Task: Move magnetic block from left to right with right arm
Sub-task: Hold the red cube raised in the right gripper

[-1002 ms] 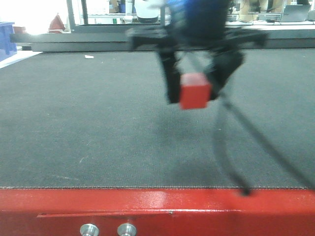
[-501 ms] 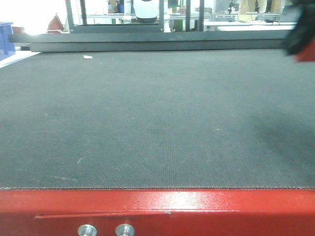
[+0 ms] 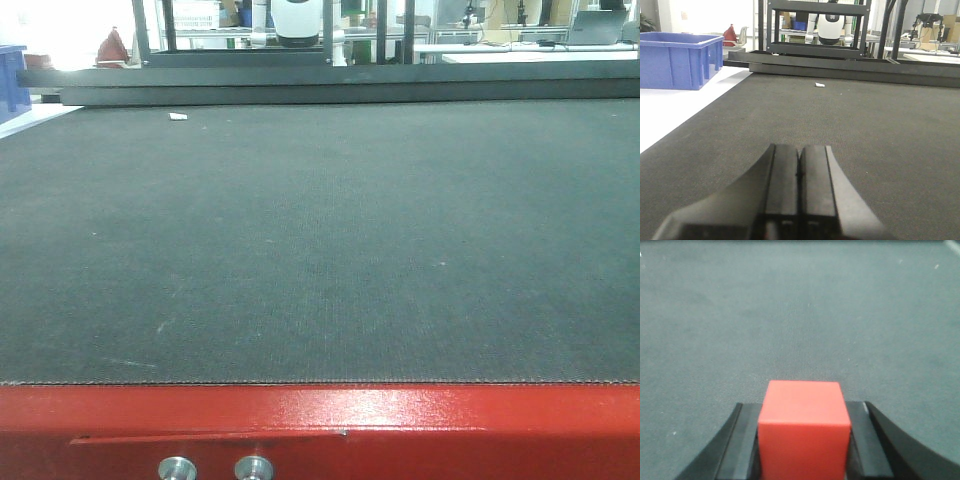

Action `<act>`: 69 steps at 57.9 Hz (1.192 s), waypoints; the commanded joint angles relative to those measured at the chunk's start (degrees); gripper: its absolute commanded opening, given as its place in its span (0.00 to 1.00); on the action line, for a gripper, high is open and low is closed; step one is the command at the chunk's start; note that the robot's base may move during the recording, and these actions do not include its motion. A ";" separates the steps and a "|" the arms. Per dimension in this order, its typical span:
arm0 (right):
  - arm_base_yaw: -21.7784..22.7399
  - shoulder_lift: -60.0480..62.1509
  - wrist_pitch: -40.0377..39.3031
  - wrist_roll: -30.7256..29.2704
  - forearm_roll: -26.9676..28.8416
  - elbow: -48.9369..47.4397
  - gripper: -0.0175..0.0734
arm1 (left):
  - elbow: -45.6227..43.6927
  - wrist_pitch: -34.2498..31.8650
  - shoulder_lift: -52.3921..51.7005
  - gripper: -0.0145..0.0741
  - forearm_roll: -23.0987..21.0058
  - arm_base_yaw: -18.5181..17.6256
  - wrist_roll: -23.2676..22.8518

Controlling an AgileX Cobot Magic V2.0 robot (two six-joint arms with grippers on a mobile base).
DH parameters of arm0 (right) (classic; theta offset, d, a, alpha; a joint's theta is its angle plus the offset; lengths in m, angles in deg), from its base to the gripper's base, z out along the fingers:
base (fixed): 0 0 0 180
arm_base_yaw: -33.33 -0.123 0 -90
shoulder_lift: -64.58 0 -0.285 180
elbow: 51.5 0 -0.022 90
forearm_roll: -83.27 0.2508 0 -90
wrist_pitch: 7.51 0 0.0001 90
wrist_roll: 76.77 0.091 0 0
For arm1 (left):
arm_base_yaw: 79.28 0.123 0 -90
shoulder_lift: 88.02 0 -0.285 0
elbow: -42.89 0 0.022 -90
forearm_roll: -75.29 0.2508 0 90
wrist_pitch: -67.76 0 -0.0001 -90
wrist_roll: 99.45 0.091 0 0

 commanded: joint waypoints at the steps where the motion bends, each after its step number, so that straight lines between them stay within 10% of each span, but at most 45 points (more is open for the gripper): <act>1: 0.34 5.70 -5.17 -0.64 0.05 0.74 0.60 | 0.54 -5.20 -0.65 0.02 -0.27 -0.38 0.14; 69: 0.34 20.13 -3.09 -0.64 0.05 2.11 0.60 | 0.54 -5.20 -0.65 0.02 -0.27 -0.38 0.14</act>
